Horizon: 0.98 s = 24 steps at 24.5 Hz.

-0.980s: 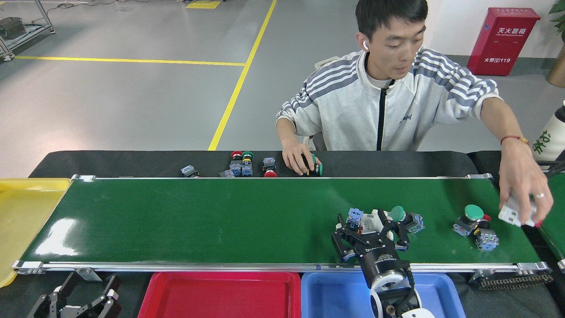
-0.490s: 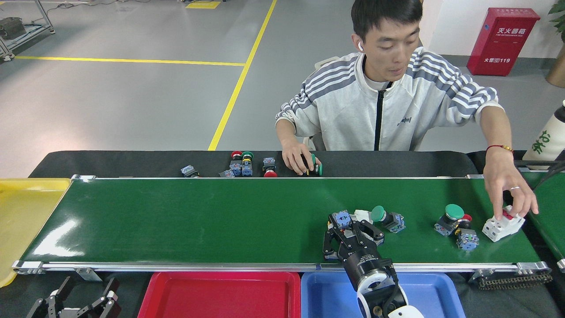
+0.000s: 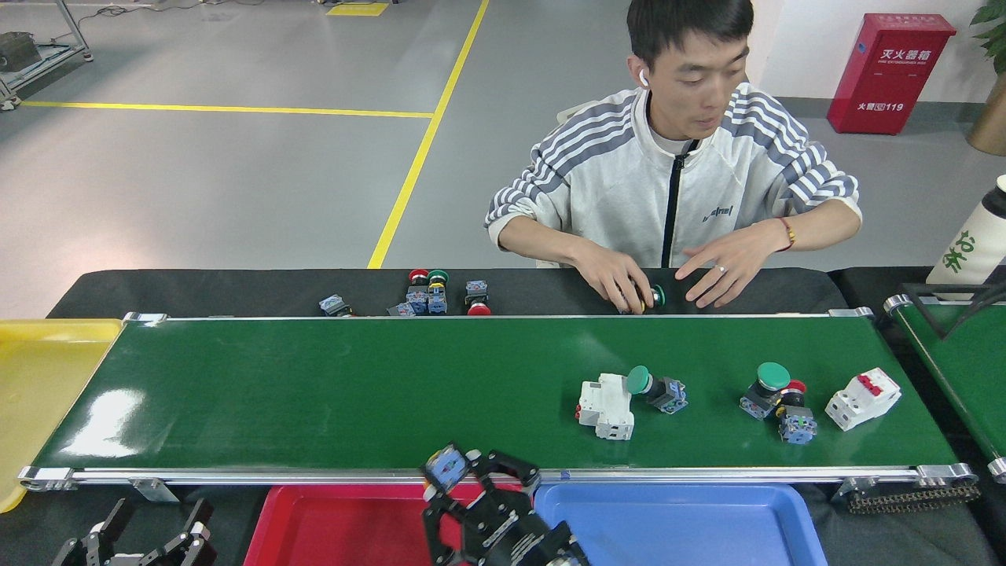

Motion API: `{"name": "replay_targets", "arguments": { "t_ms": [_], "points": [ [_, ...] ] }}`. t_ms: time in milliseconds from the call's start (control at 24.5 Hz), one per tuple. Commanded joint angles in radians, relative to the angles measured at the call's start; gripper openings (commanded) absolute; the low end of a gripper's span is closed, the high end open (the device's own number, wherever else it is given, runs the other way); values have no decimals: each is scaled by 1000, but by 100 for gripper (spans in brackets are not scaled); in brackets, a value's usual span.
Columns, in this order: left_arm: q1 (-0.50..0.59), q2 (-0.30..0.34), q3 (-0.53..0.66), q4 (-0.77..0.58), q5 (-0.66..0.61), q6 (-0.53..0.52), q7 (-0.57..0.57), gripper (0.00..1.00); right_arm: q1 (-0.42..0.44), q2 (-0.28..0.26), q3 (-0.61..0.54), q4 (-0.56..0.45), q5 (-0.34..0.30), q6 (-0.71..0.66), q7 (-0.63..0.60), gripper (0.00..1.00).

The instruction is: Pick switch part from conveyor to tray

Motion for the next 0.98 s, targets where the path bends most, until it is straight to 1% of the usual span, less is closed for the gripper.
{"name": "replay_targets", "arguments": {
  "t_ms": [0,163,204,286,327,409,490,531,613,735,858,940],
  "points": [
    [-1,2,2,-13,1,-5,8,100,-7,11,12,-9,-2,1,-9,100],
    [7,1,2,-13,2,-7,8,100,18,12,-14,-40,0,25,-24,100],
    [10,1,4,-13,4,-7,7,100,44,5,-49,-68,0,74,-49,100],
    [15,1,5,-13,2,-7,7,100,145,-9,-157,-114,0,209,-130,100],
    [18,1,5,-13,4,-7,8,100,187,-15,-202,-127,0,261,-190,100],
    [21,2,4,-13,4,-10,8,100,240,-43,-295,-137,-5,306,-274,100],
    [23,4,-12,-13,4,-15,10,100,326,-41,-445,-137,-10,334,-319,100],
    [26,7,-18,-13,5,-18,12,100,346,-40,-489,-132,-8,332,-322,100],
    [23,4,-68,-13,-1,-22,12,100,359,-35,-554,-114,-10,334,-320,100],
    [-13,4,-174,-13,-15,-5,12,100,334,-18,-568,-61,-10,338,-316,100],
    [-77,-1,-265,-4,-84,-4,13,100,293,-3,-568,-5,-10,352,-308,100],
    [-120,-10,-340,10,-147,19,16,100,271,-2,-568,25,-10,364,-293,100]
  ]
}}
